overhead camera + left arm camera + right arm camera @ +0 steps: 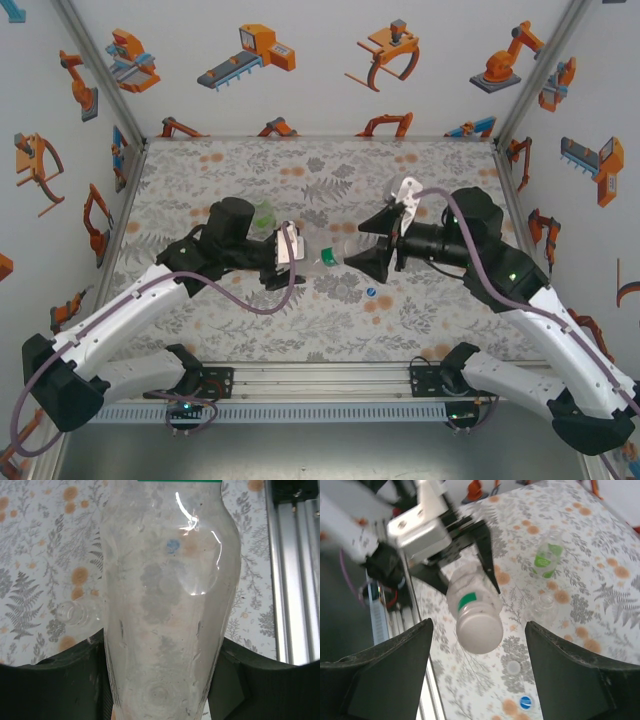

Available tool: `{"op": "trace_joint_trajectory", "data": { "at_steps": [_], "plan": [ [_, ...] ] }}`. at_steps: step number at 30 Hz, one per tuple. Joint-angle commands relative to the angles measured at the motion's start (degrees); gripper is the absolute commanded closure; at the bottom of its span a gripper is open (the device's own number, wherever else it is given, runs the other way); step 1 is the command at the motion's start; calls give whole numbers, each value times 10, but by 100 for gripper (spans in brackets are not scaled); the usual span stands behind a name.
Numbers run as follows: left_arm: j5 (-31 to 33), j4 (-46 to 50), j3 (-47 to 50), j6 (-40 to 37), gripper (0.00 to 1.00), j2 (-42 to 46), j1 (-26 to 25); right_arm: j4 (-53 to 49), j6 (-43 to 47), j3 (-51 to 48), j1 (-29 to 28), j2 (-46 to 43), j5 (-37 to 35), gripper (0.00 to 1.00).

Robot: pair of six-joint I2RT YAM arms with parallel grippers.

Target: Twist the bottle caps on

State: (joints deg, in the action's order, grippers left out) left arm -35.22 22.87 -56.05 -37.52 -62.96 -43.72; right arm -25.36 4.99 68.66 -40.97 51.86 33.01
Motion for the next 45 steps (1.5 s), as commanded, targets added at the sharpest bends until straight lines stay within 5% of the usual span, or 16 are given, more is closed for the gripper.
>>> {"op": "trace_joint_trajectory", "data": {
  "at_steps": [1,4,24,45],
  "plan": [
    [-60,33,-28,-19,100,-5,4,-62,213,19,-3,-5,129,33],
    [-68,41,-32,-20,100,-6,5,-75,269,16,-3,-5,140,34],
    [-68,61,-40,-27,100,-5,4,-25,262,-4,-2,18,133,49],
    [-73,59,-40,-26,100,0,3,-22,248,-12,-3,26,94,52]
  ]
}}
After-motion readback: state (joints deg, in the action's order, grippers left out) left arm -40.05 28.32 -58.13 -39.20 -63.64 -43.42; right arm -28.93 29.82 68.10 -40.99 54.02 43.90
